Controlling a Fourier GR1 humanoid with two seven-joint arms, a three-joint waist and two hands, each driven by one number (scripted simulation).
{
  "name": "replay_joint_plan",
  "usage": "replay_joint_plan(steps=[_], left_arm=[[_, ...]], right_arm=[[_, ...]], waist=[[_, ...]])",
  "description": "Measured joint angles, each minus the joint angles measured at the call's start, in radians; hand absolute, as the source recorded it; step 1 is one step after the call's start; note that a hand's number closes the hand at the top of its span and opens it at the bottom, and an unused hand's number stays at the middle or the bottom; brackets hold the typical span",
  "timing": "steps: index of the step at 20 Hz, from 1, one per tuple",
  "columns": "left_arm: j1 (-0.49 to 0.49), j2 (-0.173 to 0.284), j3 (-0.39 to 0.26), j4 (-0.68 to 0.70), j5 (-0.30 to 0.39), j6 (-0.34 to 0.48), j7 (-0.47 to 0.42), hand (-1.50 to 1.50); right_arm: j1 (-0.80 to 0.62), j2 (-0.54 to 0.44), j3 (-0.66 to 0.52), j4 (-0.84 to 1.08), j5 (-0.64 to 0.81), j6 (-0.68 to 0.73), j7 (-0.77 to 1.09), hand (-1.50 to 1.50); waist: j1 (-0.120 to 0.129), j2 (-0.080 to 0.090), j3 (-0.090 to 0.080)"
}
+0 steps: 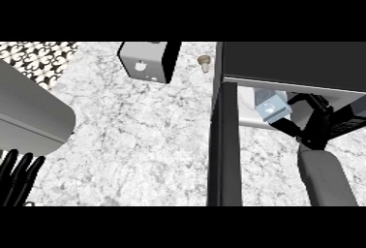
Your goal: Pick up the milk, place it into the microwave and close the microwave
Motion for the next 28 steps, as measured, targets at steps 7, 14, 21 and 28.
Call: replay_joint_plan(steps=[7,14,21,28], left_arm=[[-0.036,0.005,-0.026,0.011,-0.025,0.0,0.014,-1.5],[-0.062,-0.003,-0.059,0.02,-0.051,0.003,0.022,-1.5],[-0.077,-0.017,-0.086,0.029,-0.084,0.015,0.027,-1.5],[-0.08,-0.043,-0.125,0.022,-0.133,0.039,0.035,-1.5]], right_arm=[[0.029,0.01,0.011,0.012,0.05,-0.026,-0.02,-1.5],[-0.005,0.069,0.058,0.081,0.063,0.002,-0.036,-1.5],[-0.2,0.029,0.005,0.288,0.039,0.053,0.202,-1.5],[-0.425,-0.064,-0.051,0.528,0.03,0.114,0.359,-1.5]], waist=[[0.022,0.011,-0.007],[0.04,0.016,-0.002],[0.039,0.037,-0.003],[0.014,0.041,-0.002]])
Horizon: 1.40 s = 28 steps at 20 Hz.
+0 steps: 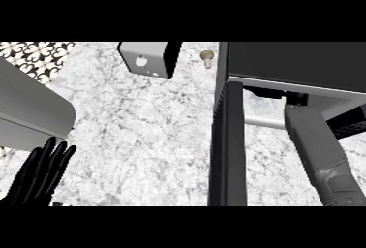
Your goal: Pick up the milk, place it into the microwave and close the microwave
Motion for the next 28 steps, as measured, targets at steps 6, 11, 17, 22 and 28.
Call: replay_joint_plan(steps=[6,11,17,22,28], left_arm=[[0.013,-0.032,-0.051,-0.009,-0.05,0.02,-0.007,-1.5],[0.014,-0.042,-0.08,0.001,-0.072,0.041,-0.015,-1.5],[0.013,-0.044,-0.129,0.023,-0.112,0.068,-0.022,-1.5],[0.002,-0.046,-0.167,0.068,-0.13,0.073,-0.026,-1.5],[-0.056,-0.032,-0.188,0.126,-0.131,0.06,-0.007,-1.5]], right_arm=[[-0.09,-0.027,-0.03,0.146,-0.014,0.067,-0.025,-1.5],[-0.119,-0.036,-0.061,0.23,-0.034,0.113,-0.084,-1.5],[-0.114,-0.035,-0.094,0.3,-0.056,0.155,-0.164,-1.5],[-0.095,-0.012,-0.11,0.329,-0.076,0.229,-0.233,-1.5],[-0.044,0.023,-0.12,0.327,-0.102,0.325,-0.313,-1.5]], waist=[[-0.023,-0.003,0.001],[-0.043,-0.007,0.0],[-0.068,-0.015,0.0],[-0.087,-0.026,-0.004],[-0.11,-0.038,-0.005]])
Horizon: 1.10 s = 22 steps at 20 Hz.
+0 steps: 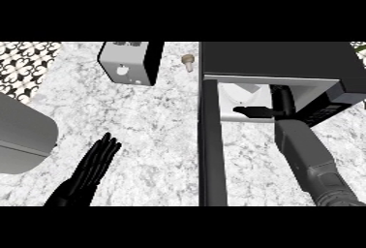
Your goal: Pick up the milk, place it into the microwave and close the microwave
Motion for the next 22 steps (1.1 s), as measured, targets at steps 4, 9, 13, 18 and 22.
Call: replay_joint_plan(steps=[4,9,13,18,22], left_arm=[[-0.011,0.016,-0.045,0.044,-0.034,-0.031,-0.018,1.5],[-0.088,0.025,-0.082,0.129,-0.085,-0.055,-0.028,1.5],[-0.127,0.005,-0.125,0.196,-0.129,-0.046,-0.024,1.5],[-0.191,-0.001,-0.144,0.258,-0.184,-0.025,0.0,1.5],[-0.241,-0.01,-0.219,0.36,-0.24,-0.021,-0.007,1.5]], right_arm=[[0.066,0.034,0.003,-0.018,-0.012,0.042,-0.058,-1.5],[0.143,0.058,0.03,-0.076,-0.013,0.09,-0.09,-1.5],[0.252,0.068,0.06,-0.166,-0.016,0.118,-0.101,-1.5],[0.401,0.062,0.109,-0.335,-0.021,0.179,-0.074,-1.5],[0.521,0.064,0.14,-0.48,-0.027,0.204,-0.044,-1.5]], waist=[[-0.018,-0.009,-0.002],[-0.034,-0.018,-0.001],[-0.054,-0.021,-0.001],[-0.069,-0.025,-0.001],[-0.084,-0.024,-0.002]])
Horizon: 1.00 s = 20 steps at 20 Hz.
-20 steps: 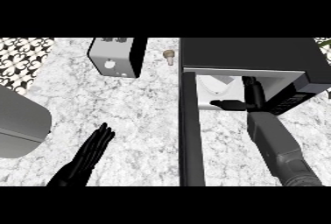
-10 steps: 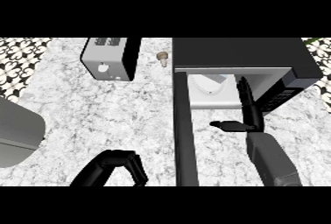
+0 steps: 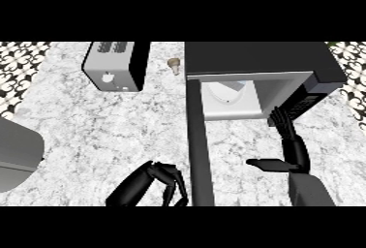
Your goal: Pick up the milk, place it into the microwave and close the microwave
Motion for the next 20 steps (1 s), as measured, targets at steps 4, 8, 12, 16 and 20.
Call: replay_joint_plan(steps=[4,8,12,16,20], left_arm=[[-0.059,-0.003,-0.063,0.094,-0.008,0.022,-0.004,1.5],[-0.101,-0.003,-0.145,0.199,0.014,0.076,-0.037,1.5],[-0.143,-0.002,-0.278,0.297,0.031,0.167,-0.079,1.5],[-0.235,-0.003,-0.393,0.387,0.075,0.284,-0.082,1.5],[-0.332,0.003,-0.499,0.437,0.174,0.45,-0.06,1.5]], right_arm=[[0.154,-0.013,0.025,-0.201,-0.021,0.041,0.036,-1.5],[0.301,-0.011,0.048,-0.428,-0.056,0.079,0.108,-1.5],[0.439,-0.018,0.053,-0.638,-0.099,0.112,0.174,-1.5],[0.555,-0.036,0.039,-0.809,-0.157,0.159,0.215,-1.5],[0.624,-0.054,0.028,-0.953,-0.23,0.209,0.293,-1.5]], waist=[[-0.004,0.002,0.0],[-0.008,0.004,-0.001],[-0.009,0.006,-0.001],[-0.016,0.009,-0.001],[-0.02,0.012,-0.001]])
